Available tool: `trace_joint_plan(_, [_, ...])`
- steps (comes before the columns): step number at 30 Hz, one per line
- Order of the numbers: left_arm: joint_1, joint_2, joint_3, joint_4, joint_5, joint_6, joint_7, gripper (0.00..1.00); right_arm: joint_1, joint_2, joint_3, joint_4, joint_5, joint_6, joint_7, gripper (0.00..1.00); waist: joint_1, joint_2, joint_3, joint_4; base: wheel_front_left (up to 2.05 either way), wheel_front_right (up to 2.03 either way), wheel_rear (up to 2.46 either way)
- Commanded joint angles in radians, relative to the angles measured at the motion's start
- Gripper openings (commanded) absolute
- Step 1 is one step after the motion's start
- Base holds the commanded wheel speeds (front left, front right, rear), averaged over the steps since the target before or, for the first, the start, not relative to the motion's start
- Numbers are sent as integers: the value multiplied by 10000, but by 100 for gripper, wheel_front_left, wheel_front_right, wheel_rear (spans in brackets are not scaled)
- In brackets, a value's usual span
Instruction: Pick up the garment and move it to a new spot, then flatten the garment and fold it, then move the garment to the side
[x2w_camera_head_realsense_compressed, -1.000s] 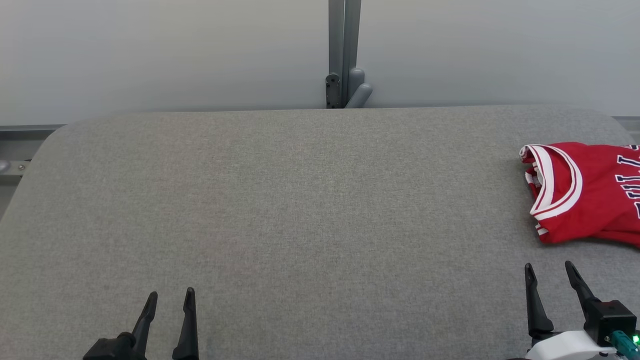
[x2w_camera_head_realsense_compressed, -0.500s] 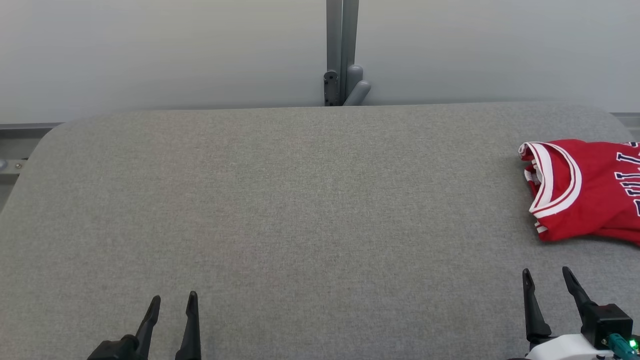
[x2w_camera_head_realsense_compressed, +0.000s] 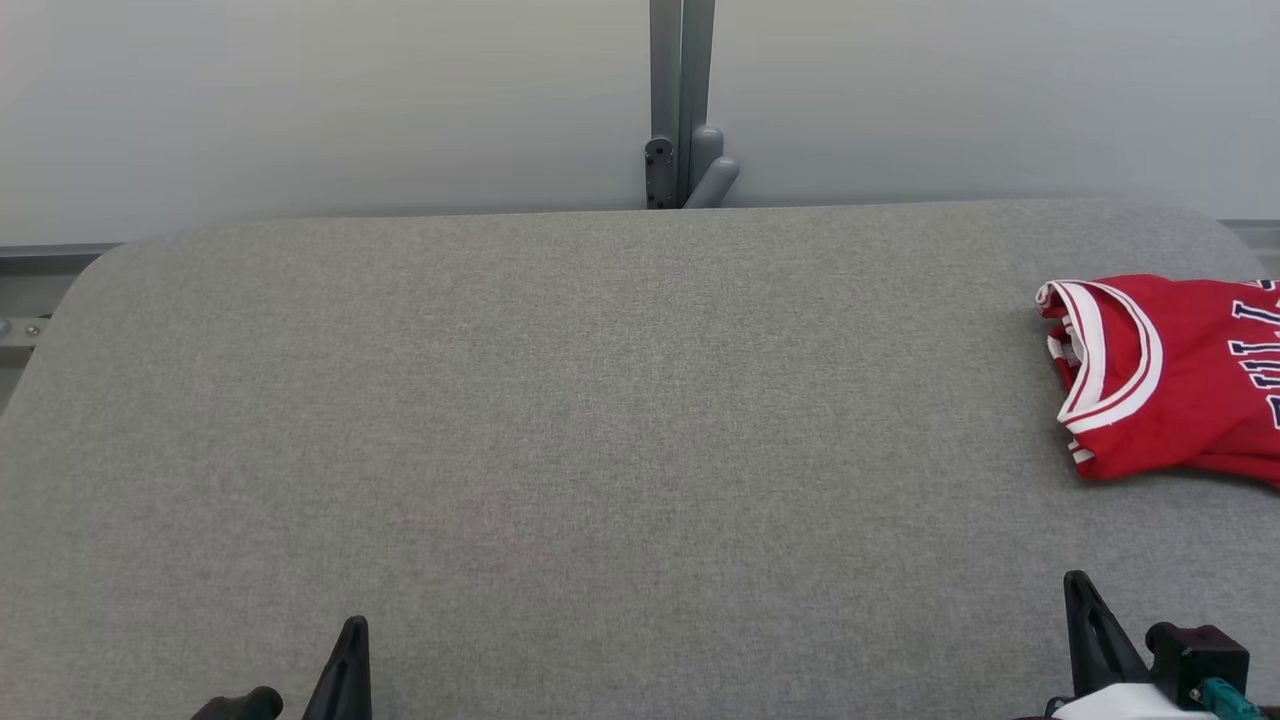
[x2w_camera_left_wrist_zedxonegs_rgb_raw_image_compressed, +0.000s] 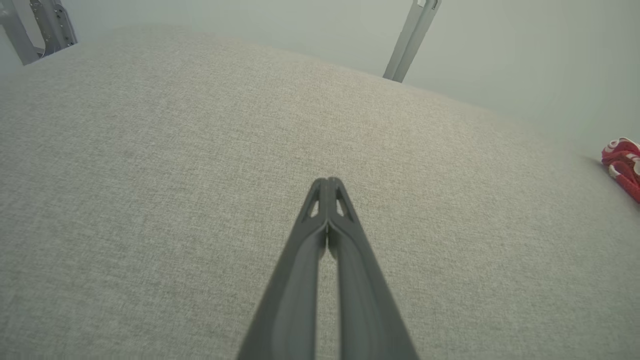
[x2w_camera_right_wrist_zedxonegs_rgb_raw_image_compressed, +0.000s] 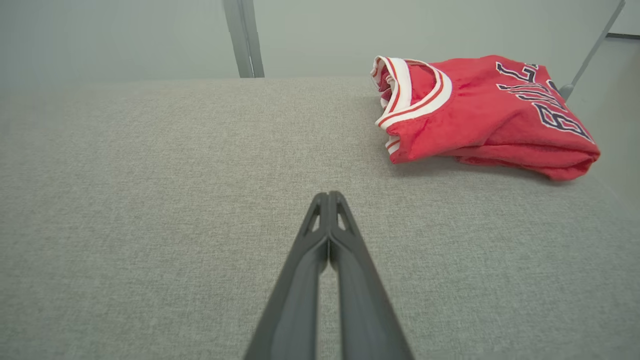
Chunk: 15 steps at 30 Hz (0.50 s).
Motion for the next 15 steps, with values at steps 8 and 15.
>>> trace_joint_plan(8, [-431,-26,266,-324,-1524,171,417,0,-540,-83,-7,-25,1948,-1,420,0,0,-10,44,-33,0,0,0])
trace_joint_plan(15, [-688,-46,427,-372,-2610,213,730,0,-792,-101,56,4,3329,-1,701,0,0,-11,83,-60,0,0,0])
